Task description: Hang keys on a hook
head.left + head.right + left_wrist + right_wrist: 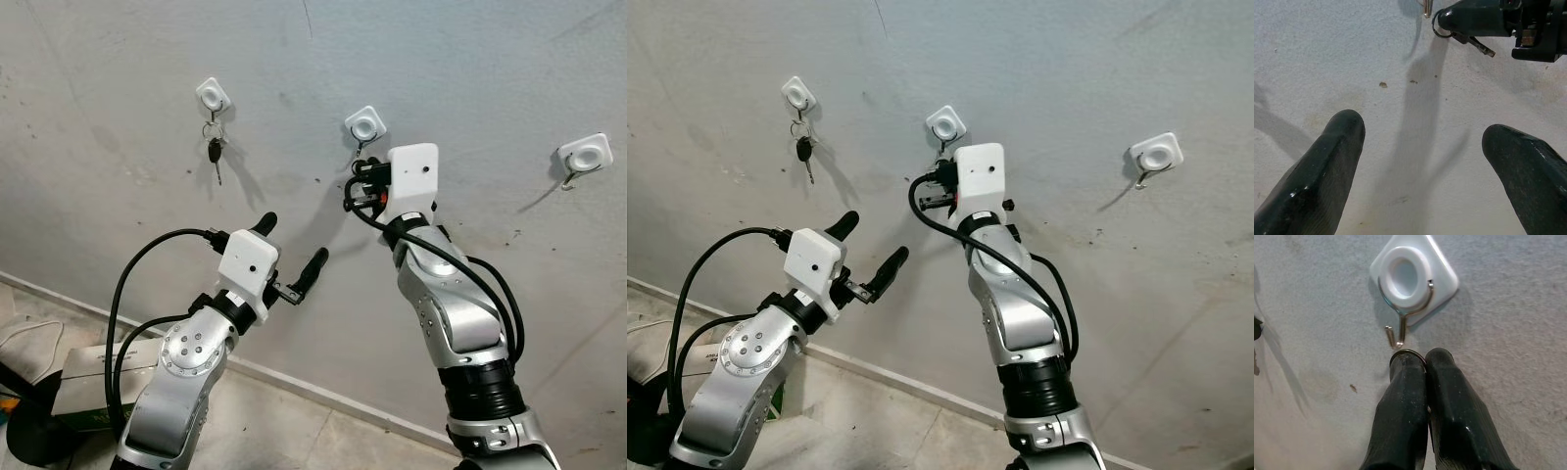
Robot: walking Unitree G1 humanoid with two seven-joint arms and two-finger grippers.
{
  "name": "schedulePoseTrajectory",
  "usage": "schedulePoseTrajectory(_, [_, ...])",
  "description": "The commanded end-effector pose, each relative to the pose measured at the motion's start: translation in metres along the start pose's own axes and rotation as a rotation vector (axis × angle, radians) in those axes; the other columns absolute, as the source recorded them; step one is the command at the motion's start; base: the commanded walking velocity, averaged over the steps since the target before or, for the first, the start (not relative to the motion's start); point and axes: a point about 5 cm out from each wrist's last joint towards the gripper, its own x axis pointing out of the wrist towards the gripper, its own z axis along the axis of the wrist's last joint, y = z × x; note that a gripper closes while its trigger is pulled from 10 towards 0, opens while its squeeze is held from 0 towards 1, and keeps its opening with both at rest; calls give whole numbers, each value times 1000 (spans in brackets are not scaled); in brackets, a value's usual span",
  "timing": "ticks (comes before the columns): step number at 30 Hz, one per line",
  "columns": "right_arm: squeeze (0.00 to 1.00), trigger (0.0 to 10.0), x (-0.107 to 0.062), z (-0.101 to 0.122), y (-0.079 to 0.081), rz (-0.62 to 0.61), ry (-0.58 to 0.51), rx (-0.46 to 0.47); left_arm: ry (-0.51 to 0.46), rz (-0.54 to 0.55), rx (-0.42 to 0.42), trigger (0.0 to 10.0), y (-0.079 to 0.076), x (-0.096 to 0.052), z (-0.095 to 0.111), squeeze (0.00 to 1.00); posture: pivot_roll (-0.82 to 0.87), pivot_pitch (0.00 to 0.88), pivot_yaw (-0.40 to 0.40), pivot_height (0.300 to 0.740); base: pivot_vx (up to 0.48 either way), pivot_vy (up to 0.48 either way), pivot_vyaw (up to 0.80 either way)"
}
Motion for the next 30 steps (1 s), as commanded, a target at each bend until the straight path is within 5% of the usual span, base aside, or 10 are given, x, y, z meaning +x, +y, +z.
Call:
schedulePoseTrajectory(1, [0,10000,0,3,1,10,-8,21,8,5,3,10000,1,1,-1,0,92,0,28,740,0,0,0])
schedulePoseTrajectory(13, [0,10000,-14,7,0,24,-43,141,3,13,1,10000,1,1,-1,0,75,0,28,740,0,0,0])
schedulePoseTrajectory(30, [0,10000,-6,18,8,2,-54,162,-2,17,-1,10000,0,4,-1,0,78,0,21,740,0,0,0])
